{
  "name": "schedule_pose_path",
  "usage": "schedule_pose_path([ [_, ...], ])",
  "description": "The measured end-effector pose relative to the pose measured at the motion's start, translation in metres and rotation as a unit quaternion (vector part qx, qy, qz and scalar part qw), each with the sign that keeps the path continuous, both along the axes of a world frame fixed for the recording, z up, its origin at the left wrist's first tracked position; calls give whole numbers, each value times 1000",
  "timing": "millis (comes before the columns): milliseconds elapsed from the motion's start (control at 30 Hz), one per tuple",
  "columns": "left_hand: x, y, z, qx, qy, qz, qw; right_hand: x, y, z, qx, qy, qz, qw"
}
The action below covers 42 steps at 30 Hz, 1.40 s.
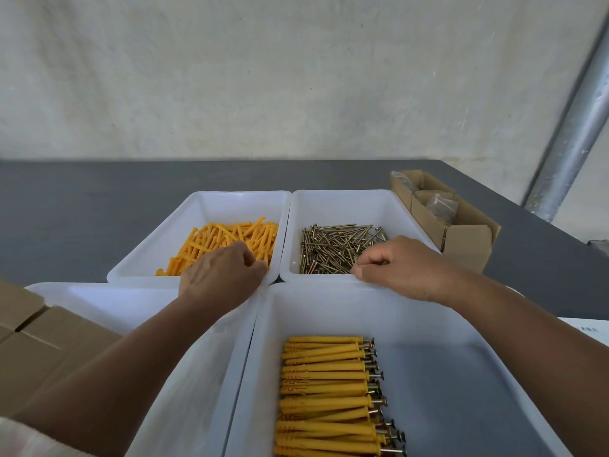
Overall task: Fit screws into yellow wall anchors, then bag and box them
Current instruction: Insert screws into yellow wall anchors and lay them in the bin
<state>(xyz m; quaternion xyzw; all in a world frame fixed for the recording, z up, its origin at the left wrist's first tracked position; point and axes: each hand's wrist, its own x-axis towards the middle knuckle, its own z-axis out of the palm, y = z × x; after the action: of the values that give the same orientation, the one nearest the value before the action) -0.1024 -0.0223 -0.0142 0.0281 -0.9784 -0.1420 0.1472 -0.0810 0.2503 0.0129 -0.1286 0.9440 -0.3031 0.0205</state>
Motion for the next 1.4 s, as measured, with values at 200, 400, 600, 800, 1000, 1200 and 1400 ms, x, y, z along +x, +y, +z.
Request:
schedule_pose_path([
  [200, 5, 2, 2, 75, 28, 22, 997, 9, -3, 6, -24, 91, -1, 996],
  [400, 7, -1, 11, 235, 91, 17, 968, 15, -6, 19, -122, 152, -28, 980],
  [600, 12, -3, 37, 454, 170, -57, 873, 18, -10, 22, -209, 137, -34, 968],
  [800, 28, 11, 55, 662, 42, -152, 732, 20, -13, 23, -223, 97, -11, 970],
  [1000, 41, 30, 53, 650, -128, -186, 726, 22, -15, 17, -46, 150, 24, 987],
  [1200, 44, 35, 47, 641, -203, -212, 710, 21, -18, 17, 58, 207, 32, 976],
  [1400, 43, 34, 44, 627, -231, -223, 710, 24, -21, 18, 121, 219, 50, 967],
])
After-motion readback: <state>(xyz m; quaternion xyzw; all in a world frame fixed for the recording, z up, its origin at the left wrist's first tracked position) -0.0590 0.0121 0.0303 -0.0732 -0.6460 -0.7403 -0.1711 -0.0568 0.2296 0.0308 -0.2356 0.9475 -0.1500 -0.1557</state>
